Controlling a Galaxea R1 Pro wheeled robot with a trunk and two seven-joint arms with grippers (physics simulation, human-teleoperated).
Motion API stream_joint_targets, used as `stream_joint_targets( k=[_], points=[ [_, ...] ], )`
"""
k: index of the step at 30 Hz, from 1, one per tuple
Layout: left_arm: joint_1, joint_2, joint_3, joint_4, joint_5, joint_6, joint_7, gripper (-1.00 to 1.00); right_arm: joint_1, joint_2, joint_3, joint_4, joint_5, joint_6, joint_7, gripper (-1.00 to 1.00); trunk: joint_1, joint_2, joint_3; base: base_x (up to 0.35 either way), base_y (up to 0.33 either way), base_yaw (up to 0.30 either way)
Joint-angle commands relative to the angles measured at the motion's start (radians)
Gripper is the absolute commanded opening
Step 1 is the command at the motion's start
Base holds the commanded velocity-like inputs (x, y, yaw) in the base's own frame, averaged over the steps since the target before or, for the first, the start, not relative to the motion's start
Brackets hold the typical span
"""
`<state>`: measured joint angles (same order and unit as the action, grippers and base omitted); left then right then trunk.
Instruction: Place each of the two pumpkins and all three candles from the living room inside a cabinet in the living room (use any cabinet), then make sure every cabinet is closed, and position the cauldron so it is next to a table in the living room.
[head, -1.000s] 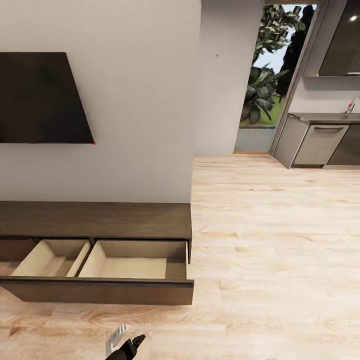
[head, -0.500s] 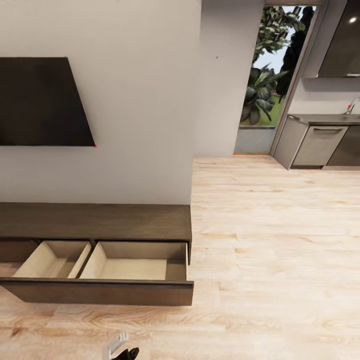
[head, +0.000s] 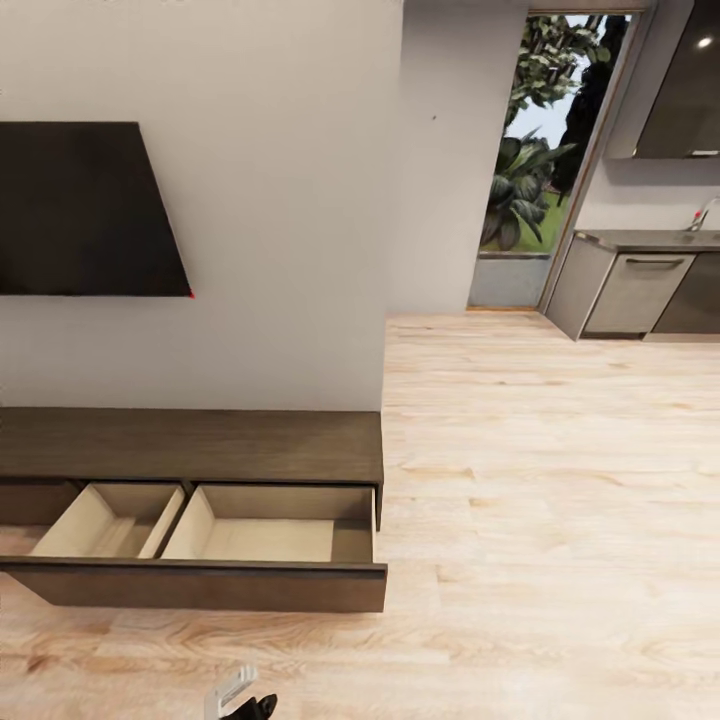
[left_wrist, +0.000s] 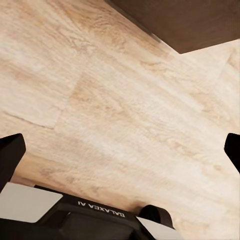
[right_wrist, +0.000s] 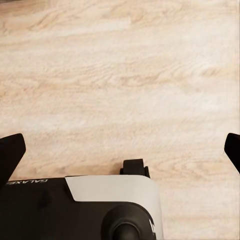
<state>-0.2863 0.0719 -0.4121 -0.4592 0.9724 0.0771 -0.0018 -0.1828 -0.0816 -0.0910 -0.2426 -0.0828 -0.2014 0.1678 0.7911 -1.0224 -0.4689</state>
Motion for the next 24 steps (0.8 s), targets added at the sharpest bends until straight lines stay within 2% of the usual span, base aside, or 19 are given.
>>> stream_joint_targets(
  k=[1, 8, 18, 24],
  points=[
    [-0.001, 0.001, -0.005, -0.001, 0.007, 0.002, -0.001, 1.0, 0.0, 0.001, -0.007, 0.002, -0.008, -0.005, 0.01, 1.0, 0.0, -0.001, -0.001, 0.0, 0.0, 0.058],
    [-0.001, 0.0, -0.005, -0.001, 0.008, 0.003, -0.005, 1.0, 0.0, 0.009, -0.006, 0.003, -0.006, -0.01, 0.009, 1.0, 0.0, -0.001, -0.001, 0.0, -0.019, 0.215],
    [-0.001, 0.0, -0.004, -0.001, 0.013, 0.003, -0.001, 1.0, 0.0, 0.014, -0.004, 0.006, -0.003, -0.012, 0.008, 1.0, 0.0, -0.001, -0.001, 0.011, -0.236, 0.273],
    [-0.001, 0.0, -0.004, -0.001, 0.015, 0.003, -0.007, 1.0, 0.0, 0.014, -0.004, 0.006, -0.003, -0.012, 0.009, 1.0, 0.0, -0.001, -0.001, 0.034, -0.087, 0.276]
  ],
)
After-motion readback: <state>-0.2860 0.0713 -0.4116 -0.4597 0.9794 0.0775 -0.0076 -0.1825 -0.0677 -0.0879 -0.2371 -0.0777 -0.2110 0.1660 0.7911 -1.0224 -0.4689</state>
